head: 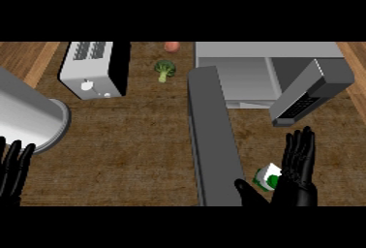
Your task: Pick up the milk, place it into the microwave and close the microwave
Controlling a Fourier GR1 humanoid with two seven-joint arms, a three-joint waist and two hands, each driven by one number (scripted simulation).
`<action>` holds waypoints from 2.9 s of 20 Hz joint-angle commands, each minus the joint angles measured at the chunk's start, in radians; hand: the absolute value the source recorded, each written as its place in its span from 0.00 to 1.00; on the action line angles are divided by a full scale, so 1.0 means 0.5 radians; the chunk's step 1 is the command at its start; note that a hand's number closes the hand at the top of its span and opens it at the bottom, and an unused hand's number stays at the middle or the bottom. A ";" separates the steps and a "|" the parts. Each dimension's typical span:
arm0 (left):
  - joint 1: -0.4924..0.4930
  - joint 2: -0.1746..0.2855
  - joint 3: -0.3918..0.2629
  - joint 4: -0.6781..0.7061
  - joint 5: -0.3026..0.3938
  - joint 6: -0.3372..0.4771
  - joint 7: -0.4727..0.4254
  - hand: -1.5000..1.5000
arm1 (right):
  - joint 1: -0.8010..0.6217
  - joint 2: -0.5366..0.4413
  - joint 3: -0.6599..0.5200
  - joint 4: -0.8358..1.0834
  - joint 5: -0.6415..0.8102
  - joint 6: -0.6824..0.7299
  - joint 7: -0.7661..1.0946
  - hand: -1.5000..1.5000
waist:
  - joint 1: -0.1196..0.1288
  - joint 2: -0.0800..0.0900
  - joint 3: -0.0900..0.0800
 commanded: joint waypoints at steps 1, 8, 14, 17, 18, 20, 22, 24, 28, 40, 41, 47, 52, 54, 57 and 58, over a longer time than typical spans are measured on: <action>0.125 0.005 0.021 -0.151 0.093 -0.051 0.079 0.00 | 0.204 -0.040 -0.050 0.105 -0.175 0.045 -0.297 0.00 | 0.000 0.006 0.007; 0.180 -0.068 -0.105 -0.008 -0.088 -0.073 -0.160 0.00 | 0.450 -0.044 -0.257 0.331 -0.504 0.274 -0.768 0.00 | -0.009 0.006 0.007; 0.073 -0.069 -0.014 -0.115 -0.034 -0.026 0.052 0.00 | 0.448 -0.010 -0.401 0.584 -0.663 0.455 -1.004 0.00 | -0.008 0.008 0.006; 0.192 -0.069 -0.044 -0.060 -0.021 -0.093 -0.101 0.00 | 0.397 0.008 -0.411 0.693 -0.639 0.497 -1.092 0.00 | 0.000 0.008 0.005; 0.032 0.024 0.154 -0.125 0.159 -0.103 0.106 0.00 | 0.368 -0.105 -0.505 0.583 -0.680 0.532 -0.938 0.00 | -0.004 0.009 0.005; 0.127 -0.069 -0.020 -0.153 -0.009 -0.080 0.054 0.00 | 0.370 -0.053 -0.552 0.788 -0.736 0.629 -1.170 0.00 | -0.003 0.008 0.006; 0.061 -0.031 0.118 0.099 0.074 -0.157 -0.081 0.00 | 0.364 -0.100 -0.513 0.741 -0.654 0.614 -1.123 0.00 | -0.004 0.009 0.005; 0.243 -0.044 0.105 -0.122 0.114 -0.199 -0.044 0.00 | 0.206 -0.095 -0.638 0.901 -0.710 0.645 -1.115 0.00 | 0.007 0.008 0.005; 0.143 -0.044 0.076 -0.096 0.085 -0.156 0.010 0.00 | 0.108 0.063 -0.672 1.236 -0.744 0.703 -1.370 0.00 | 0.002 0.010 0.006; 0.223 -0.070 0.011 -0.069 -0.022 -0.170 -0.113 0.00 | -0.086 0.020 -1.009 1.677 -0.763 0.541 -1.404 0.00 | 0.006 0.009 0.005; 0.072 -0.029 0.123 0.014 0.064 -0.154 -0.047 0.00 | 0.005 -0.002 -1.069 1.773 -0.816 0.683 -1.591 0.00 | -0.003 0.010 0.005; 0.149 0.009 0.190 -0.038 0.184 -0.209 -0.027 0.00 | -0.199 -0.110 -1.111 2.123 -0.946 1.241 -1.694 0.00 | 0.016 0.011 0.008; 0.169 -0.070 0.039 0.005 0.020 -0.199 -0.087 0.00 | -0.252 -0.094 -0.871 2.102 -0.911 1.680 -1.720 0.00 | 0.017 0.012 0.008; 0.127 -0.058 0.087 0.019 0.027 -0.191 -0.066 0.00 | -0.192 -0.096 -0.874 2.036 -0.920 1.751 -1.825 1.00 | 0.000 0.009 0.006; 0.220 -0.070 0.100 0.033 0.085 -0.281 -0.127 0.00 | -0.277 -0.047 -0.969 2.168 -0.834 1.517 -2.029 1.00 | 0.006 0.009 0.005; 0.191 -0.059 0.082 0.037 0.056 -0.279 -0.113 0.00 | -0.260 0.007 -1.003 2.071 -0.803 1.242 -1.990 1.00 | 0.000 0.008 0.004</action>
